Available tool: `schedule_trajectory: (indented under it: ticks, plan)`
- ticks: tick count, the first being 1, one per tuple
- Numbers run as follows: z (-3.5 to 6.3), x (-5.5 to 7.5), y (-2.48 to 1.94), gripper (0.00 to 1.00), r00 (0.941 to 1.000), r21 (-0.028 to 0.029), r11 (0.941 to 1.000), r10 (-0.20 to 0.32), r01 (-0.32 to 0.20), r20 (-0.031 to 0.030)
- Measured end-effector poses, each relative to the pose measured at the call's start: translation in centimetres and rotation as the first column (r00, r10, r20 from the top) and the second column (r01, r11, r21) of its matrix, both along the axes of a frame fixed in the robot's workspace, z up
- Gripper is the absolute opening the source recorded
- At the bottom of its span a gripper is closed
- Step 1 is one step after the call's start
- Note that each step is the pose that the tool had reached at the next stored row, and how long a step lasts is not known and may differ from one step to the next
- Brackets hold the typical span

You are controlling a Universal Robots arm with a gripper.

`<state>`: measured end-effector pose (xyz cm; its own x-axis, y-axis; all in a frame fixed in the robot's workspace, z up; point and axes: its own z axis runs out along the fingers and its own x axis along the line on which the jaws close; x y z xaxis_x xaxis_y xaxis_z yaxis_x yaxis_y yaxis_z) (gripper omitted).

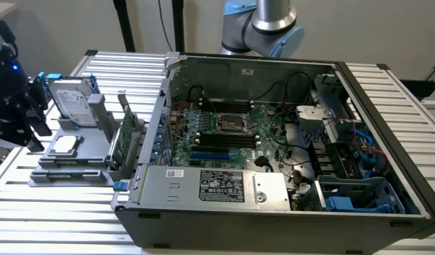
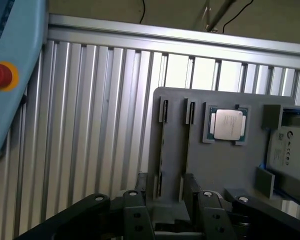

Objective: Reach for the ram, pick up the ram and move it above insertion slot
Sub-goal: 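Pick up the ram and move it above insertion slot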

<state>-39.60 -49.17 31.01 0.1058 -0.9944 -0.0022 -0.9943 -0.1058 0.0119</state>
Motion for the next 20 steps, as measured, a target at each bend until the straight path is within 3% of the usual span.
schedule_trajectory:
  ticks: [9,20]
  plan:
    - [-1.64,0.0,-0.32,0.42,1.0,0.0,1.0,0.001,-0.001,-0.0001]
    - [-3.63,0.0,-0.34,0.42,1.0,0.0,1.0,0.001,-0.001,-0.0001]
